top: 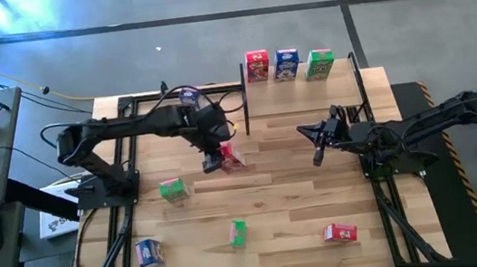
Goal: Stack cereal on shelf
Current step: Move the cereal box to the center of the table, then put the top red cereal box on the shelf and aligned with the other red cereal box
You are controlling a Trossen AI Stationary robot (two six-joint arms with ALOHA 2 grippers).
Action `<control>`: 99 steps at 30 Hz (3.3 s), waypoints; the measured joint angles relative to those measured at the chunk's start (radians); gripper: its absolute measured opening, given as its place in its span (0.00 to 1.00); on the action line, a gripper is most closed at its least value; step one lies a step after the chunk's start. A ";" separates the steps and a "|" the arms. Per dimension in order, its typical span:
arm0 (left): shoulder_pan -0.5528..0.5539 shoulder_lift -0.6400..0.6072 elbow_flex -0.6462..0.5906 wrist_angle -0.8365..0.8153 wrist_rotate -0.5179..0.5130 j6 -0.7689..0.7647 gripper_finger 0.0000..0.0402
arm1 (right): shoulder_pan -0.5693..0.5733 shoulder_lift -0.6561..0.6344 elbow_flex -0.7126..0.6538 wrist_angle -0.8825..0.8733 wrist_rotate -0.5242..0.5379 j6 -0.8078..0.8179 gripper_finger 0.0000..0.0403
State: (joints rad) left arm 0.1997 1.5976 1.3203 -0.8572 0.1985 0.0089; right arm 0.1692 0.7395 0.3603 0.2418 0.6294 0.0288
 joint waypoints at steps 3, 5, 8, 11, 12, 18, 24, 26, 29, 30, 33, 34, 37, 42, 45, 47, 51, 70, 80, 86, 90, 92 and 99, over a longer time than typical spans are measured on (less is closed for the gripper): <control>0.002 0.049 0.052 -0.018 0.002 0.003 0.40 | 0.000 0.000 0.000 0.002 -0.005 0.000 0.00; 0.002 0.081 0.094 -0.021 0.002 0.022 0.40 | 0.000 0.000 0.000 0.002 -0.005 -0.002 0.00; 0.002 0.128 0.158 -0.039 0.002 0.048 0.40 | 0.000 0.000 0.000 0.001 -0.005 -0.002 0.00; 0.003 0.179 0.222 -0.070 0.001 0.074 0.40 | 0.000 0.000 0.000 0.001 -0.005 -0.002 0.00; 0.003 0.192 0.240 -0.076 0.000 0.080 0.40 | 0.000 0.000 0.000 0.000 -0.005 -0.002 0.00; 0.003 0.244 0.302 -0.096 -0.002 0.081 0.40 | 0.000 0.000 0.000 -0.012 -0.005 -0.003 0.00; 0.004 0.258 0.305 -0.114 -0.004 0.108 0.41 | 0.000 0.000 0.000 -0.018 -0.005 -0.003 0.00; 0.003 0.258 0.305 -0.119 -0.005 0.116 0.42 | 0.000 0.000 0.000 -0.020 -0.005 -0.003 0.00; -0.001 0.258 0.305 -0.118 -0.011 0.115 0.45 | 0.000 0.000 0.000 -0.020 -0.005 -0.003 0.00; -0.003 0.258 0.305 -0.118 -0.022 0.115 0.46 | 0.000 0.000 0.000 -0.020 -0.005 -0.003 0.00; -0.007 0.258 0.305 -0.122 -0.055 0.120 0.49 | 0.000 0.000 0.000 -0.020 -0.005 -0.003 0.00; -0.007 0.258 0.305 -0.124 -0.055 0.124 0.50 | 0.000 0.000 0.000 -0.020 -0.005 -0.003 0.00; -0.007 0.258 0.305 -0.125 -0.055 0.126 0.53 | 0.000 0.000 0.000 -0.020 -0.005 -0.003 0.00; -0.007 0.258 0.305 -0.128 -0.055 0.126 0.56 | 0.000 0.000 0.000 -0.020 -0.005 -0.003 0.00; -0.007 0.258 0.305 -0.146 -0.055 0.127 0.57 | 0.000 0.000 0.000 -0.020 -0.005 -0.003 0.00; -0.007 0.250 0.304 -0.163 -0.057 0.126 0.57 | 0.000 0.000 0.000 -0.020 -0.005 -0.003 0.00; -0.018 0.201 0.304 -0.189 -0.099 0.120 0.57 | 0.000 0.000 0.000 -0.031 -0.006 -0.003 0.00; -0.164 -0.114 -0.093 0.142 -0.176 -0.215 0.48 | 0.000 0.000 0.000 -0.035 -0.028 -0.003 0.00; -0.169 -0.075 -0.091 0.155 -0.188 -0.294 0.68 | 0.000 0.000 0.000 -0.035 -0.020 -0.003 0.00; -0.180 -0.032 -0.093 0.144 -0.246 -0.278 0.72 | 0.000 0.002 0.000 -0.036 -0.017 -0.003 0.00; -0.182 -0.018 -0.093 0.145 -0.270 -0.269 0.73 | 0.000 0.002 0.000 -0.040 -0.017 -0.003 0.00; -0.182 -0.020 -0.093 0.146 -0.269 -0.263 0.73 | 0.000 0.002 0.000 -0.040 -0.017 -0.003 0.00; -0.185 -0.008 -0.092 0.153 -0.281 -0.267 0.73 | 0.000 0.002 0.000 -0.042 -0.016 -0.003 0.00</control>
State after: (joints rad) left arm 0.0143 1.5892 1.2282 -0.7038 -0.0826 -0.2577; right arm 0.1690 0.7414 0.3603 0.2001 0.6136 0.0257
